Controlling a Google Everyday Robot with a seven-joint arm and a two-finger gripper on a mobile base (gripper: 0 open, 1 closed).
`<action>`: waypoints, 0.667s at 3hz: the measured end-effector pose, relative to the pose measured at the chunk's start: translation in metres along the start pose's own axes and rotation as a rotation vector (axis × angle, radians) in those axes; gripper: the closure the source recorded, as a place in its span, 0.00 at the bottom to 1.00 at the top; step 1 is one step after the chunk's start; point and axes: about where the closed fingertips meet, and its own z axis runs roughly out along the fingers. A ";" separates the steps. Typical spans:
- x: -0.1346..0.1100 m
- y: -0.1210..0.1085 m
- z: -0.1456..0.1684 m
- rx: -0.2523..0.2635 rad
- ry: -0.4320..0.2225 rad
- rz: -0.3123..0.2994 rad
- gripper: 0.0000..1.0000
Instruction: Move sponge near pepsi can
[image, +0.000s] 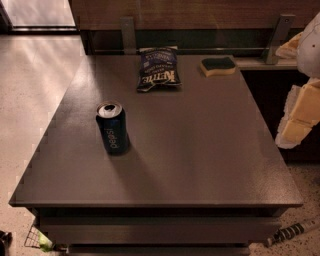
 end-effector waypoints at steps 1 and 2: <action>0.000 0.000 0.000 0.000 0.000 0.000 0.00; 0.002 -0.010 0.001 0.018 -0.017 0.010 0.00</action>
Offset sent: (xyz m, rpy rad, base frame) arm 0.0267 -0.0154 -0.0005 0.0448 -0.0388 -0.0246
